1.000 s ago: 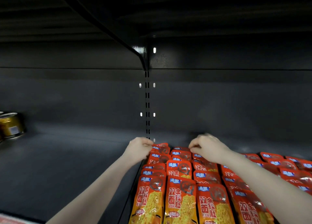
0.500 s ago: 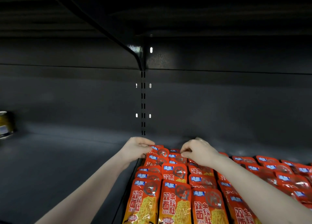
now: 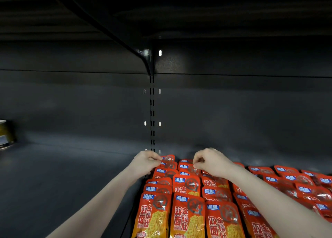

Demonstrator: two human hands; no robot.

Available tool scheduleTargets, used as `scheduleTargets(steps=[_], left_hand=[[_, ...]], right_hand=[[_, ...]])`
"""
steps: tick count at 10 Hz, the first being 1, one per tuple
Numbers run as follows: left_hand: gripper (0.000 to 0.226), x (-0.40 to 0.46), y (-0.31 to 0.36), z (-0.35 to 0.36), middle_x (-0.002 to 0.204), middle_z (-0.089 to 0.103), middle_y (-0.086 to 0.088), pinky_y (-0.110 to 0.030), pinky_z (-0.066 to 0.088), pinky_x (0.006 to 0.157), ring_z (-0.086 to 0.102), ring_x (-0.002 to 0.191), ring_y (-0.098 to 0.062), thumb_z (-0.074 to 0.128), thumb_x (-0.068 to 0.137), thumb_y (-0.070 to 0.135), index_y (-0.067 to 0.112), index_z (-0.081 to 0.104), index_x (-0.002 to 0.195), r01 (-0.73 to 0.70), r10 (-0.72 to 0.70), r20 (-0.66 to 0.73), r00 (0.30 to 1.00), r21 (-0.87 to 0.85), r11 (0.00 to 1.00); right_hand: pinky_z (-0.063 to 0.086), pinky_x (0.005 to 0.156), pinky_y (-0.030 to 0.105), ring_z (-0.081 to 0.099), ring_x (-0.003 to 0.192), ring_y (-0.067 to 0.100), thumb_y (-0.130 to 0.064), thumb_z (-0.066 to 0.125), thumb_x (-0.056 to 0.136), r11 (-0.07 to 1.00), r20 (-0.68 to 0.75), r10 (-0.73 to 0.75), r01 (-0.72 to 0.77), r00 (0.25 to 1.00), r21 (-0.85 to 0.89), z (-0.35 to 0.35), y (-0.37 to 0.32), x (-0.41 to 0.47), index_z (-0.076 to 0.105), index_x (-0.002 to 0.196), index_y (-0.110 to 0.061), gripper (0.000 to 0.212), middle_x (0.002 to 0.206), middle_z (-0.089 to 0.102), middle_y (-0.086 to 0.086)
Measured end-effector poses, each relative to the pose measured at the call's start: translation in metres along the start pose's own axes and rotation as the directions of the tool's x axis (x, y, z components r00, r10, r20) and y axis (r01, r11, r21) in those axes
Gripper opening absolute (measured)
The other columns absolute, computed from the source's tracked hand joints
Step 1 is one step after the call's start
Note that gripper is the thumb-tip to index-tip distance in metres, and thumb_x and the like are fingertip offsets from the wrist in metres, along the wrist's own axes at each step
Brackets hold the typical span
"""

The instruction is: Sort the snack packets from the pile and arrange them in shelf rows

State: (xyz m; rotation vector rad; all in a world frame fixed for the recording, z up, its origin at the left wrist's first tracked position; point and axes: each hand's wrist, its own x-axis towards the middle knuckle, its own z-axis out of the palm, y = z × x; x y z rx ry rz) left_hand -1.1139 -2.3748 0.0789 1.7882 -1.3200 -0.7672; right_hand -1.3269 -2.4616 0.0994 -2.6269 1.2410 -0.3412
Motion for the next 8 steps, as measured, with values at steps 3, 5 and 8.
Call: scheduleTargets(steps=[3,5,8], left_hand=[[0.009,0.004,-0.004,0.003,0.100,0.067,0.002,-0.015,0.043,0.058,0.061,0.082,-0.006,0.058,0.093,0.023,0.020,0.063,0.099,-0.011,0.010,-0.072,0.997,-0.012,1.000],[0.018,0.007,-0.008,0.005,0.106,0.065,0.001,-0.017,0.044,0.062,0.060,0.094,-0.009,0.060,0.092,0.025,0.017,0.062,0.108,-0.021,0.019,-0.099,0.995,-0.025,0.999],[0.020,0.005,-0.006,0.005,0.104,0.061,0.002,-0.015,0.044,0.064,0.057,0.095,-0.008,0.060,0.092,0.025,0.015,0.062,0.109,-0.067,0.072,-0.194,0.978,0.034,0.997]], right_hand=[[0.046,0.094,0.034,0.055,0.108,0.017,-0.028,0.052,0.094,0.995,-0.064,0.040,-0.046,0.997,-0.090,0.003,0.003,0.003,0.069,0.107,-0.024,0.022,0.110,0.067,-0.005],[0.051,0.083,0.035,0.059,0.097,0.021,-0.019,0.045,0.094,0.971,-0.107,0.015,-0.040,0.994,-0.236,0.011,0.001,0.005,0.071,0.099,-0.022,0.027,0.100,0.069,0.000],[0.048,0.086,0.032,0.061,0.099,0.020,-0.022,0.043,0.096,0.985,-0.181,0.043,-0.072,0.983,-0.157,-0.003,0.009,-0.008,0.068,0.102,-0.024,0.026,0.105,0.069,-0.004]])
